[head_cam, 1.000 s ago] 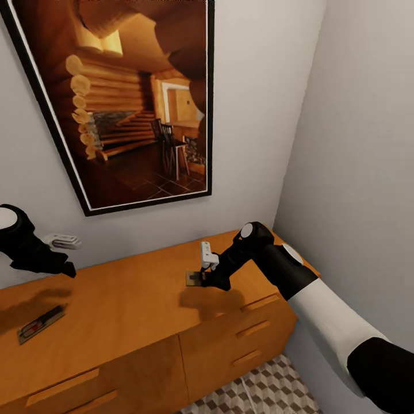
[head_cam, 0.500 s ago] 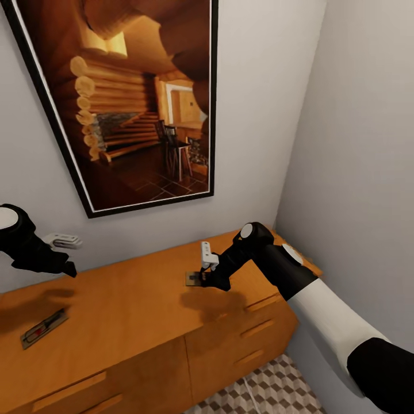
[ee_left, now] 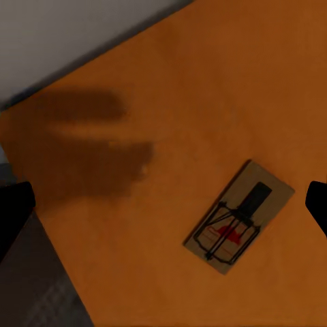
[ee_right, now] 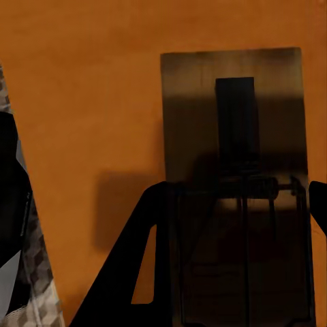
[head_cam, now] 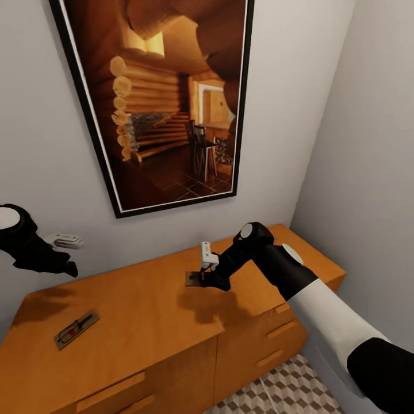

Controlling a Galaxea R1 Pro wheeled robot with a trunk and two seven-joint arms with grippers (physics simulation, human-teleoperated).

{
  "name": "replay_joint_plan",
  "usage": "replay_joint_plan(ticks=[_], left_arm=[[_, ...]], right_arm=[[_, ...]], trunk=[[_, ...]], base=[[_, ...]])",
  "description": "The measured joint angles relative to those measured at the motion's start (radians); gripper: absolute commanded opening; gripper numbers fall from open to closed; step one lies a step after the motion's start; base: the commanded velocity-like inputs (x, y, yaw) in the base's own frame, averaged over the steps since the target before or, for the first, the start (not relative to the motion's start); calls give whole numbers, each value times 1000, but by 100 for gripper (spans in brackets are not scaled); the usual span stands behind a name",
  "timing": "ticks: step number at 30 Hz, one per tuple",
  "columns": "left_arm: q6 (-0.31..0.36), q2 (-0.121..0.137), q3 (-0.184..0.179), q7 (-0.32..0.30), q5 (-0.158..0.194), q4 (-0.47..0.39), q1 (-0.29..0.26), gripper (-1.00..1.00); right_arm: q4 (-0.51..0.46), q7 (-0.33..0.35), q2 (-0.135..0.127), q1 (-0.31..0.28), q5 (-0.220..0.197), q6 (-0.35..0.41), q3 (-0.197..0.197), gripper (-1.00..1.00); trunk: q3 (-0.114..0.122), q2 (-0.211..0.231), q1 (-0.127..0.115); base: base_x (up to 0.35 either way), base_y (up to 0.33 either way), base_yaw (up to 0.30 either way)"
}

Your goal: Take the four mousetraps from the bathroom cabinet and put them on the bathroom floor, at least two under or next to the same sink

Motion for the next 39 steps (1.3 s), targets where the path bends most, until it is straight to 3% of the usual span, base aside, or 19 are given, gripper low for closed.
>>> replay_joint_plan(ticks=[4,7,11,14,18,25,32,37,39], left_arm=[[0,-9,0,0,0,0,0,100],[-1,-31,-6,0,0,-1,1,100],[-1,-59,-39,-2,0,-1,2,100],[-3,-91,-88,-2,1,-1,2,100],[-4,-115,-109,-2,0,-1,1,100],[-4,-136,-117,-4,0,-3,1,100],[-4,-136,-122,-4,0,-4,1,100],[-32,-164,-95,-32,-28,24,29,100],[-44,-175,-106,-43,-38,35,41,100]], right_arm=[[1,0,0,0,-2,0,0,-100],[1,0,-1,0,-2,0,0,-100],[1,0,-2,0,-2,0,0,-100],[1,0,-2,0,-2,0,0,-100],[1,0,-1,0,-2,0,0,-100],[1,0,-2,0,-1,0,0,-100],[1,-1,-2,0,0,-1,0,-100],[-3,-34,4,28,-4,-2,5,-100],[1,-26,0,29,-7,0,6,-100]], trunk=[[0,0,0],[3,0,0],[7,0,0],[10,0,0],[15,0,0],[18,0,0],[18,0,0],[18,0,0],[18,0,0]], base=[[0,213,-45],[0,62,-159],[0,18,-195],[0,4,-205],[0,1,-198],[0,0,-53],[0,0,-4],[0,0,0],[0,0,0]])
